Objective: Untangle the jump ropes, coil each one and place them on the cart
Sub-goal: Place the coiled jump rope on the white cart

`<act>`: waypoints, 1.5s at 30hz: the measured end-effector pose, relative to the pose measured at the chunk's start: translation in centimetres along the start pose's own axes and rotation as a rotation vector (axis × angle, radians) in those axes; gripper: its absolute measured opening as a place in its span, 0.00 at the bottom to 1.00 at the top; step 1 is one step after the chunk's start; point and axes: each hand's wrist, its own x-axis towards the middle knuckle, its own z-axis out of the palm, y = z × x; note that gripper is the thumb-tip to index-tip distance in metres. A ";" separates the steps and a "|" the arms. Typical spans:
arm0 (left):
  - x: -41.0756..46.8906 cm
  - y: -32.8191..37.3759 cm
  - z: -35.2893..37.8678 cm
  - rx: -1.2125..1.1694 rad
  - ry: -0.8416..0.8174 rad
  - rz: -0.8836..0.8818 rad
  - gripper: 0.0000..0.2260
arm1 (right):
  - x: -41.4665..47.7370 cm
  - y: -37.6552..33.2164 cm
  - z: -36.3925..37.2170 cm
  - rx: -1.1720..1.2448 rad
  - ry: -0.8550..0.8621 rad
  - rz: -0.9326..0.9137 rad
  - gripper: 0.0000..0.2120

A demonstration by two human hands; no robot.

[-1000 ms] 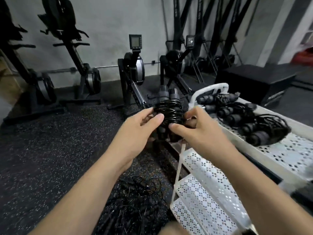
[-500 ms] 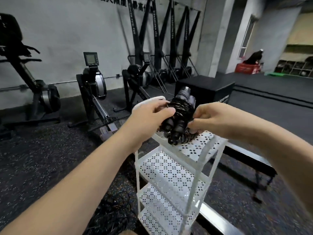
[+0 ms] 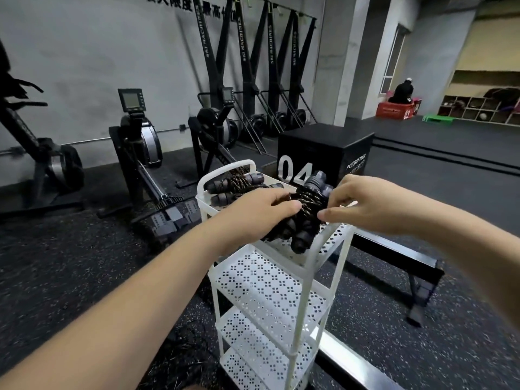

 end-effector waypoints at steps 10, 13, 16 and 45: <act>1.0 0.0 0.6 0.527 -0.114 0.072 0.10 | 2.6 1.2 0.5 -0.017 0.161 -0.041 0.13; 1.6 -0.4 0.7 0.627 -0.115 0.075 0.14 | 3.3 1.9 0.7 -0.068 0.057 -0.033 0.05; 1.8 -1.2 0.7 0.620 -0.056 0.114 0.13 | 4.0 2.3 0.9 -0.068 0.067 -0.026 0.03; -9.9 -15.3 -2.6 0.218 0.344 -0.121 0.05 | 5.3 -12.3 10.7 0.178 0.164 -0.302 0.06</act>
